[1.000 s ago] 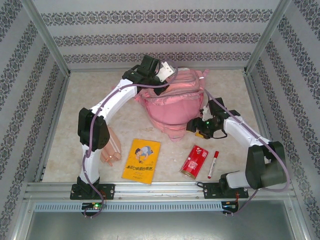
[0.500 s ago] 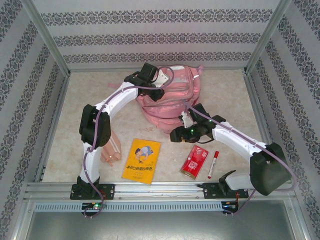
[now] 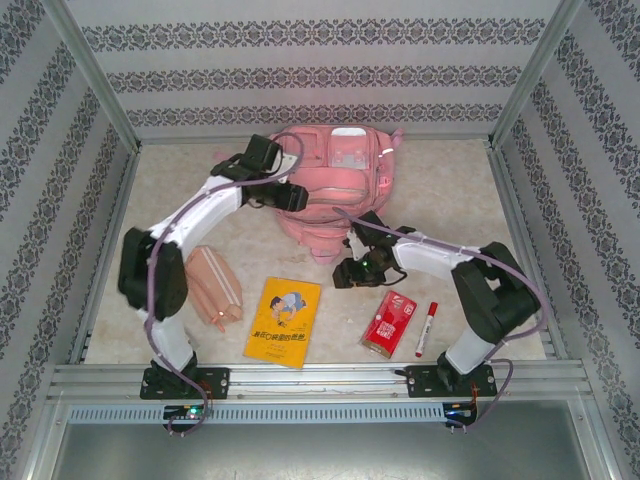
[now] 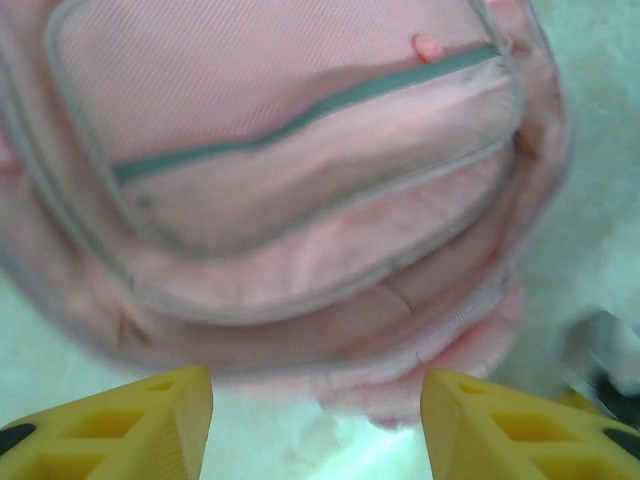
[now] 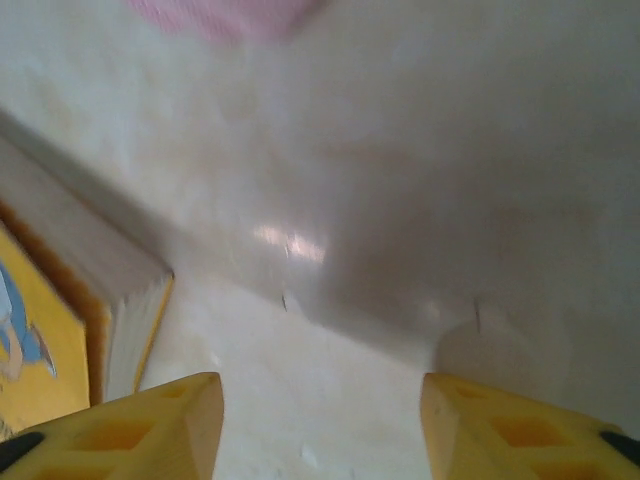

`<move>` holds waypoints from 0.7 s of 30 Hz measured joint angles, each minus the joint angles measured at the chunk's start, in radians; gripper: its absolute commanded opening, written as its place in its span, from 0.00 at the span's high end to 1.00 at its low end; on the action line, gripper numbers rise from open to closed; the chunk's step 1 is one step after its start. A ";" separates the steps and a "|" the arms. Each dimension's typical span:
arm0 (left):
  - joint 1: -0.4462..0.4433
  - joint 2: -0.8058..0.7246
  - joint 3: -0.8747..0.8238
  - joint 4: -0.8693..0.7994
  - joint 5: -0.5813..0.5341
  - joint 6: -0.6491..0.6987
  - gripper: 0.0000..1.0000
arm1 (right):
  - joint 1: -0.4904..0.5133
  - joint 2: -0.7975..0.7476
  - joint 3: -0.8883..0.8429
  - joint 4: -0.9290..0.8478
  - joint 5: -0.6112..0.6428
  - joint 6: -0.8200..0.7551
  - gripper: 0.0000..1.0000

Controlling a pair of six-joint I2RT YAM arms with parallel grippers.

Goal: Pack the student bag

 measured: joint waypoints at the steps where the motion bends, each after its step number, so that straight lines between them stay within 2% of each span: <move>1: 0.003 -0.055 -0.047 -0.001 0.007 -0.032 0.42 | 0.000 0.023 0.025 0.013 0.003 0.001 0.49; 6: 0.004 -0.236 -0.257 -0.059 0.053 -0.199 0.38 | 0.000 0.105 0.134 0.080 0.043 0.007 0.49; 12: 0.003 -0.260 -0.476 -0.157 0.120 -0.321 0.38 | -0.011 0.201 0.227 0.121 0.122 0.027 0.52; 16: 0.003 -0.291 -0.531 -0.217 0.124 -0.346 0.37 | -0.054 0.255 0.284 0.131 0.153 0.056 0.50; 21: 0.003 -0.349 -0.542 -0.227 0.150 -0.370 0.36 | -0.102 0.257 0.307 0.100 0.132 0.088 0.45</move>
